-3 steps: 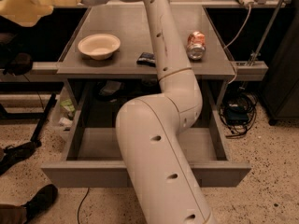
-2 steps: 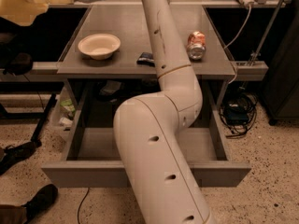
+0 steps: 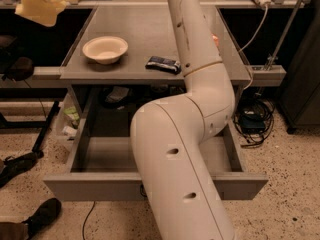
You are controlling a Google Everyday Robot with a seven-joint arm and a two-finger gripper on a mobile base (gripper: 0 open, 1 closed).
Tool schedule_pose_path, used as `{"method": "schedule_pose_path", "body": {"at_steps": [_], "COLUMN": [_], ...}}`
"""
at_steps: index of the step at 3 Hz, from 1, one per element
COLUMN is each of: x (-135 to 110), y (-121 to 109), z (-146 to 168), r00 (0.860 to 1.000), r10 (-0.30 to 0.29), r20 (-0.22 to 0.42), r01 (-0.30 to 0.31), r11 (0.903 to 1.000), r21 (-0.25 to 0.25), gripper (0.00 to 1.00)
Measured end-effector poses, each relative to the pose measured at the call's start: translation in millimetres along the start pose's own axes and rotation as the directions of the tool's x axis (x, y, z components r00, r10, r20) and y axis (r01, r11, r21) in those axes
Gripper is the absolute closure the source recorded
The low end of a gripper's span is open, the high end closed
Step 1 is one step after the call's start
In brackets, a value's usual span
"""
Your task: Place sponge into top drawer
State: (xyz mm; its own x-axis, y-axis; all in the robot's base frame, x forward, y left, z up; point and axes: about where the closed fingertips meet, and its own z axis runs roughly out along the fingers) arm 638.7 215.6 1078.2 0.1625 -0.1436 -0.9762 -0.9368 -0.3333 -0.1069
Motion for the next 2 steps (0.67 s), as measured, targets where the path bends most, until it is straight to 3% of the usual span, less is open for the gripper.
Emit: {"method": "schedule_pose_path", "body": {"at_steps": [2], "x": [-11.9], "y": [21.0], "z": [-40.7], "r00": [0.999], "r10": [0.007], "r20": [-0.033], "r01": [-0.006], "r11": [0.9993], "r21": [0.036], "gripper": [1.0]}}
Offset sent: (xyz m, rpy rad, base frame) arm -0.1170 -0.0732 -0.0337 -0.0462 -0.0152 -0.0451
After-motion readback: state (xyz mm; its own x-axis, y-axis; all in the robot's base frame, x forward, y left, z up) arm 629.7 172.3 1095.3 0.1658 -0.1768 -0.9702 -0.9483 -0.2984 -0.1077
